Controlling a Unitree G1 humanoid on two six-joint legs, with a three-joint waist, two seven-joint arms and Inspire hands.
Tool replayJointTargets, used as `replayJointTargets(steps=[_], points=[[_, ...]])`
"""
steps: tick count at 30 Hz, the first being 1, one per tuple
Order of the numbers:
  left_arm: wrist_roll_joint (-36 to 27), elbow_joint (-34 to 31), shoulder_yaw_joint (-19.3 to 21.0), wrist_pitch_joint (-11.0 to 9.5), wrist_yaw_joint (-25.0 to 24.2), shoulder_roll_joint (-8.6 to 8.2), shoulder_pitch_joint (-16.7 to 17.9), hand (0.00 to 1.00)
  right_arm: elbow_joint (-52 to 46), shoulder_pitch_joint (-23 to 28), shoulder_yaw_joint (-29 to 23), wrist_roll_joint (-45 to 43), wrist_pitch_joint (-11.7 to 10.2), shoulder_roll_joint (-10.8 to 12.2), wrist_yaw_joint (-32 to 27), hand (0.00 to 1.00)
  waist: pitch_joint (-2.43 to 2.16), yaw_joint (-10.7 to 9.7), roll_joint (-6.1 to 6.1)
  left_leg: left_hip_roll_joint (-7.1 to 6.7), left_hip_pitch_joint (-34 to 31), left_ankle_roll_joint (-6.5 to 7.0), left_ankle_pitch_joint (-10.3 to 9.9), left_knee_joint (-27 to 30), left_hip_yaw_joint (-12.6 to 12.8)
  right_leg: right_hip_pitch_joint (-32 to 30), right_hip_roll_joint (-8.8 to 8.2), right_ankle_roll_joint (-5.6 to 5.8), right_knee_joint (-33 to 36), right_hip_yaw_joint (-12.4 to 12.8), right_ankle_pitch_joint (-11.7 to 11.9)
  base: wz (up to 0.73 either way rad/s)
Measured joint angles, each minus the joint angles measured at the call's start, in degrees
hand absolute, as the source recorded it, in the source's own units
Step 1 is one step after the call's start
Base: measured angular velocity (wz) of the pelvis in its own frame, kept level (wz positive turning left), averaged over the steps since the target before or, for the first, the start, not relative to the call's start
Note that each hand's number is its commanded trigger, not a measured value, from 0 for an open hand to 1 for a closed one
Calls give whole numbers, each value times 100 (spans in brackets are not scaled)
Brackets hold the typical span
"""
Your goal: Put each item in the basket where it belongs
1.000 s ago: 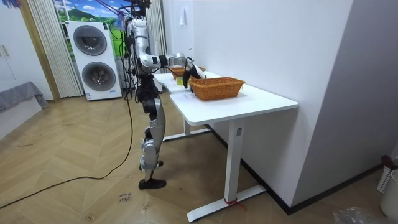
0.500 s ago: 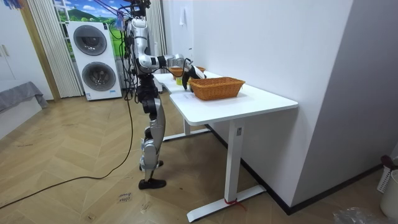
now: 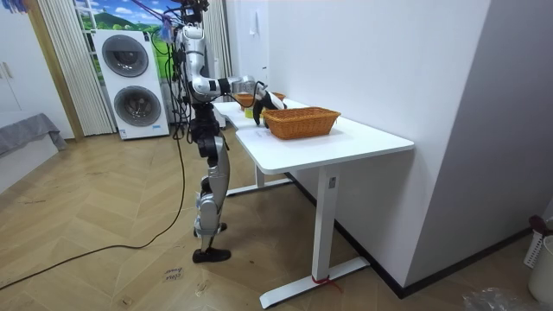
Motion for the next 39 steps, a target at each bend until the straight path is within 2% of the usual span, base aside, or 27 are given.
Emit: replayJointTargets(steps=[9,22,31,39], points=[[-5,55,13,0,9,0,-2,0,-16,-4,72,-181,-9,-2,6,0,-6,16,-8,-3,6,1,1,10,-1,5,-3,0,0,14,0,0],[-4,68,25,2,11,-48,2,0,-36,-3,87,-480,108,6,-46,0,-13,-2,-31,-7,4,6,4,-2,0,1,-7,0,-1,15,0,0],[-5,69,58,2,-61,-53,0,0,-60,-1,91,-813,191,131,-33,0,-12,-5,-58,-10,1,7,5,3,0,5,-12,0,-1,35,0,0],[-6,69,56,2,-49,-56,1,0,-73,-3,100,-834,232,141,26,0,-11,10,-54,-6,3,7,4,0,-2,0,-6,0,-1,39,0,0]])
